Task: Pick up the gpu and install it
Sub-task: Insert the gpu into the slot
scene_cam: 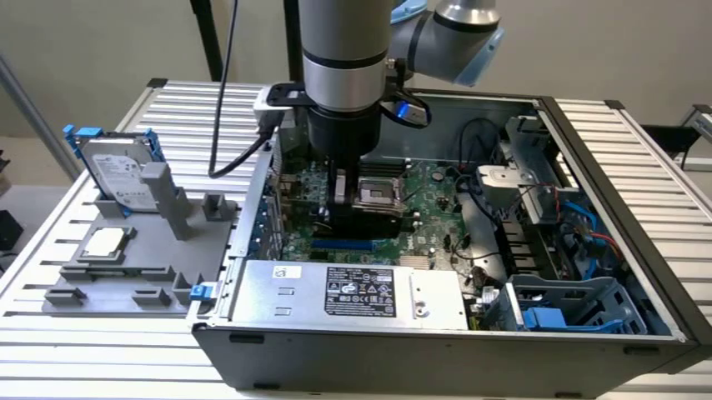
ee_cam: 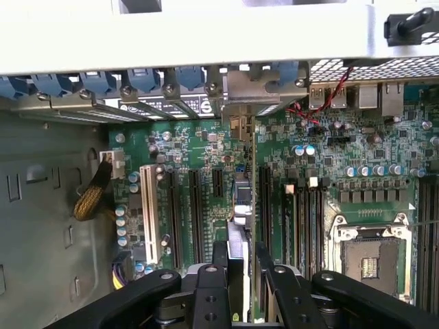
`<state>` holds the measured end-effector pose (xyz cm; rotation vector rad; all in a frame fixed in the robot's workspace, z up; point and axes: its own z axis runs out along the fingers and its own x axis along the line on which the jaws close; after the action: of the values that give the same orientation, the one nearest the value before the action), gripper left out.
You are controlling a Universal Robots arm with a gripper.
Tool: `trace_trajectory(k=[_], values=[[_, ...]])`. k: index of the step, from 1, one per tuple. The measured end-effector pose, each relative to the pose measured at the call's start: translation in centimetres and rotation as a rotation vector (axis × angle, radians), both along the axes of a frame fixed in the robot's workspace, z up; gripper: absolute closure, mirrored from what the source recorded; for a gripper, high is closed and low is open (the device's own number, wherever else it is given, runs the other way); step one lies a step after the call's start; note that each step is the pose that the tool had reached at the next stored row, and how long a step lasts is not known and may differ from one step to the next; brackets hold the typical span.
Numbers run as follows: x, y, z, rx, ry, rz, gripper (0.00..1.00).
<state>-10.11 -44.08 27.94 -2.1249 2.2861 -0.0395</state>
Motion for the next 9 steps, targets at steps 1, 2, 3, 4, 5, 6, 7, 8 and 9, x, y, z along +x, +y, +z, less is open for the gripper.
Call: trace_trajectory(k=[1,2,3,4,5,6,7,8,9], values=[[0.0,-0.01,-0.05,0.0007,0.0,0.001,0.73],[-0.01,-0.02,-0.09,0.0014,0.0,0.001,0.73],[-0.01,-0.04,-0.13,0.0019,0.0,0.001,0.73],[-0.02,-0.06,-0.17,0.0026,-0.0001,0.002,0.73],[-0.03,-0.09,-0.19,0.0031,-0.0001,0.002,0.73],[-0.05,-0.13,-0.21,0.0035,0.0,0.002,0.73],[-0.06,-0.18,-0.23,0.0043,0.0,0.003,0.73],[-0.07,-0.23,-0.25,0.0052,0.0,0.004,0.73],[-0.07,-0.27,-0.27,0.0062,0.0,0.004,0.73]])
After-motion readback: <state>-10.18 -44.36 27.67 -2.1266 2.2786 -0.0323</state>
